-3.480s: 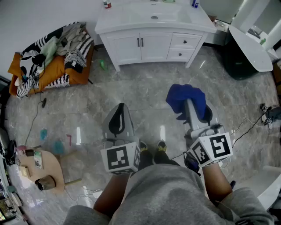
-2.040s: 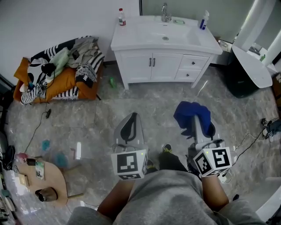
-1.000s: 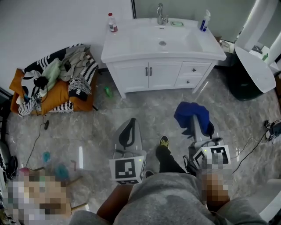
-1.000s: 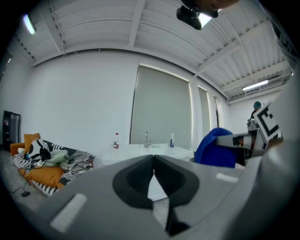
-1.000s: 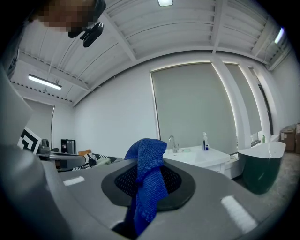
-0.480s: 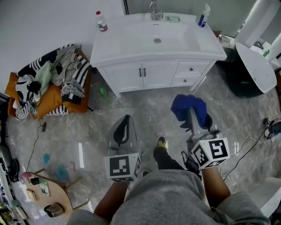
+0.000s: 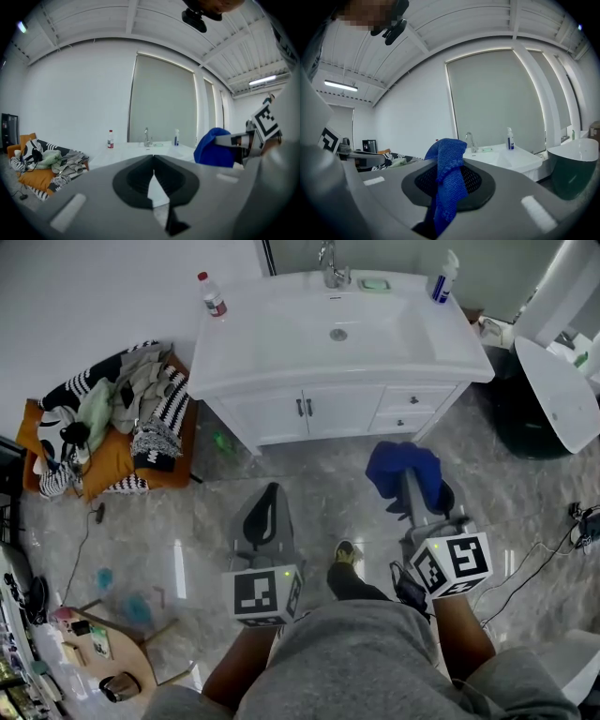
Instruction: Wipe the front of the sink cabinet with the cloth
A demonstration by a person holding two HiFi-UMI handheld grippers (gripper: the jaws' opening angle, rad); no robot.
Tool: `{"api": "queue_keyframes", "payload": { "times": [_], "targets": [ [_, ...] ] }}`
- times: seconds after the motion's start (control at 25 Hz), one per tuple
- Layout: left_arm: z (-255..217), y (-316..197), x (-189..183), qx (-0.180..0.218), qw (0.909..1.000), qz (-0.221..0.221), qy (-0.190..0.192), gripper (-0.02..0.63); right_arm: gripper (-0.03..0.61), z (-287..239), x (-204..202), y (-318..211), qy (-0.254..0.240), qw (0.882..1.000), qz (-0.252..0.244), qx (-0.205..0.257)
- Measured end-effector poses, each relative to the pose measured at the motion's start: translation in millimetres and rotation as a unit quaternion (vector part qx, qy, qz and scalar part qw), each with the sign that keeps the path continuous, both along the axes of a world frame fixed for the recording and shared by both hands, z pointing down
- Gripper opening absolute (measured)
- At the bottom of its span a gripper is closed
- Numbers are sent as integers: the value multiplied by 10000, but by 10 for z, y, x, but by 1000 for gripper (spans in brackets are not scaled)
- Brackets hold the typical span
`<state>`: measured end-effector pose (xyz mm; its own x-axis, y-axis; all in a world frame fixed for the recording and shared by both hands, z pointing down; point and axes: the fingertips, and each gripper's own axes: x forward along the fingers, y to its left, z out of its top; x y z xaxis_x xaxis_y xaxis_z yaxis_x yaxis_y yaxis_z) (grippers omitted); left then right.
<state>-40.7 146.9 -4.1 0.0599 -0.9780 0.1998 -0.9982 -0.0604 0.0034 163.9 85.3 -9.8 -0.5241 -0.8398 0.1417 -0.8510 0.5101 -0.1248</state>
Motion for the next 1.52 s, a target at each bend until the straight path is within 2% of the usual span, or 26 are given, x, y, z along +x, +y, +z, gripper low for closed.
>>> {"api": "queue_keyframes", "payload": {
  "times": [0.4,0.64,1.0,1.32,1.52],
  "targets": [
    [19,-411,48,-70,9997,-216,-25,9,58,84,-9,-468,-168,9992,-312,-183],
    [33,-536,10,-122,9995,-277,-87,9,58,91,-12,-629,-406,9985,-329,-172],
    [26,-681,-49,-144,9998,-130,-54,9,57,84,-107,-733,-516,9977,-369,-226],
    [69,-793,-277,-110,9999,11,100,9,46,165,-340,-745,-555,9960,-481,-502],
    [124,-813,-489,-104,9998,40,186,9,46,226,-434,-766,-388,9974,-307,-522]
  ]
}}
